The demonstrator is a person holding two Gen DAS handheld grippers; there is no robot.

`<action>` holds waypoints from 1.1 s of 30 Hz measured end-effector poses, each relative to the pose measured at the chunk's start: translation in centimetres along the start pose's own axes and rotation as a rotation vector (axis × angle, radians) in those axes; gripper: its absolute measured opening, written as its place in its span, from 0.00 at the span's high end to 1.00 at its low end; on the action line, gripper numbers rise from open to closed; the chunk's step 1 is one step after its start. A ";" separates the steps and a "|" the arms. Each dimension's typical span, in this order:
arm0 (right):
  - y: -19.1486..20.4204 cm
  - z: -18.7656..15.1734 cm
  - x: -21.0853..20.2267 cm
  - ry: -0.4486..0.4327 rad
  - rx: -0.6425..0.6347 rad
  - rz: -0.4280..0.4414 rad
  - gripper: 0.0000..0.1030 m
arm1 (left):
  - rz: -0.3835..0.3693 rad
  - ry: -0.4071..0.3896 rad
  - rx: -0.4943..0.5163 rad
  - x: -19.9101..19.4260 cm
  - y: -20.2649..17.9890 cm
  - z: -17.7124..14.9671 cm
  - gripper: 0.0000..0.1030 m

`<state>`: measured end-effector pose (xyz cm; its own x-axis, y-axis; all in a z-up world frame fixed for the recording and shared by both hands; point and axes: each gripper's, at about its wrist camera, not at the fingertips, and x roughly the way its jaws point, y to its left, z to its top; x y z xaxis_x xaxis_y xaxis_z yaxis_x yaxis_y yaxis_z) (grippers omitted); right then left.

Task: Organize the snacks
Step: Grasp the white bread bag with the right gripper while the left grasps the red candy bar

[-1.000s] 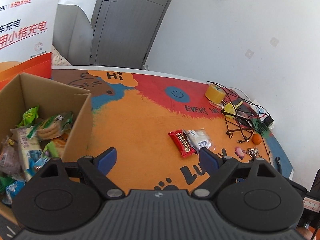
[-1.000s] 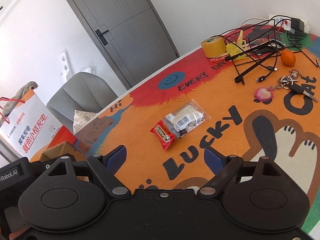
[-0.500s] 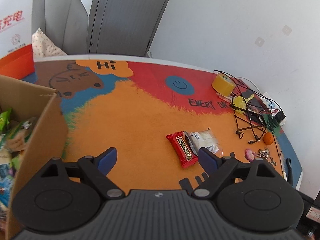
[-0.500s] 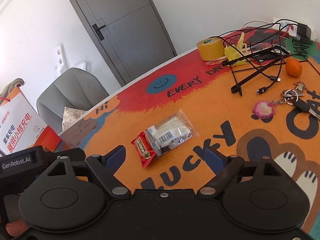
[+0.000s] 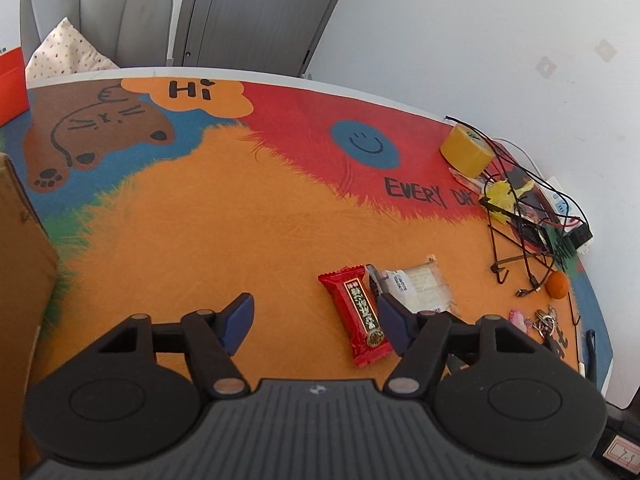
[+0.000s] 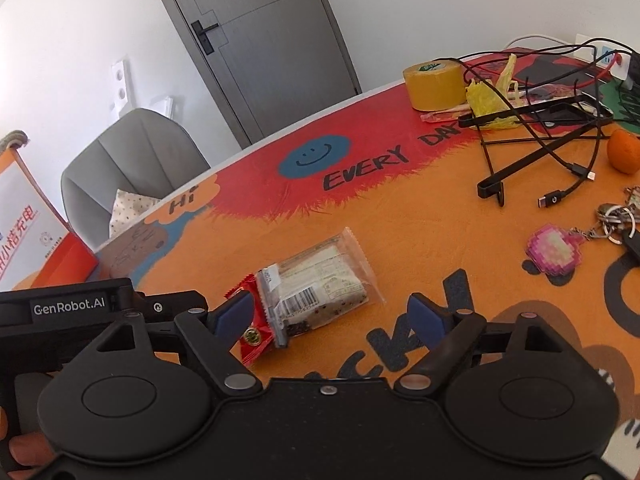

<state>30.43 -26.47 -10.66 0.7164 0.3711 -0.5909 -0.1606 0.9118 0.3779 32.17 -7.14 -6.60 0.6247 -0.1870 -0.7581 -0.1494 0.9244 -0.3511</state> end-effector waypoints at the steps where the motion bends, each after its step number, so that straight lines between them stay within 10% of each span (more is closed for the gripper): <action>1: 0.0 0.1 0.3 0.005 -0.005 0.000 0.18 | 0.001 0.003 -0.005 0.2 0.1 0.1 0.40; 8: 0.9 0.8 2.7 0.035 -0.054 0.003 0.18 | 0.032 -0.002 -0.038 0.7 0.9 0.9 0.41; 13: 1.5 0.5 3.5 0.023 -0.107 -0.025 0.40 | 0.036 -0.004 -0.044 1.1 0.7 1.1 0.41; 33: -3.8 -1.3 -0.9 -0.019 0.024 -0.043 0.42 | 0.091 -0.017 0.095 3.6 -4.5 -1.2 0.41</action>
<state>29.56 -30.04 -12.52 0.7351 0.3282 -0.5932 -0.1137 0.9223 0.3694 34.16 -12.33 -8.40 0.6247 -0.0963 -0.7749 -0.1335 0.9646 -0.2275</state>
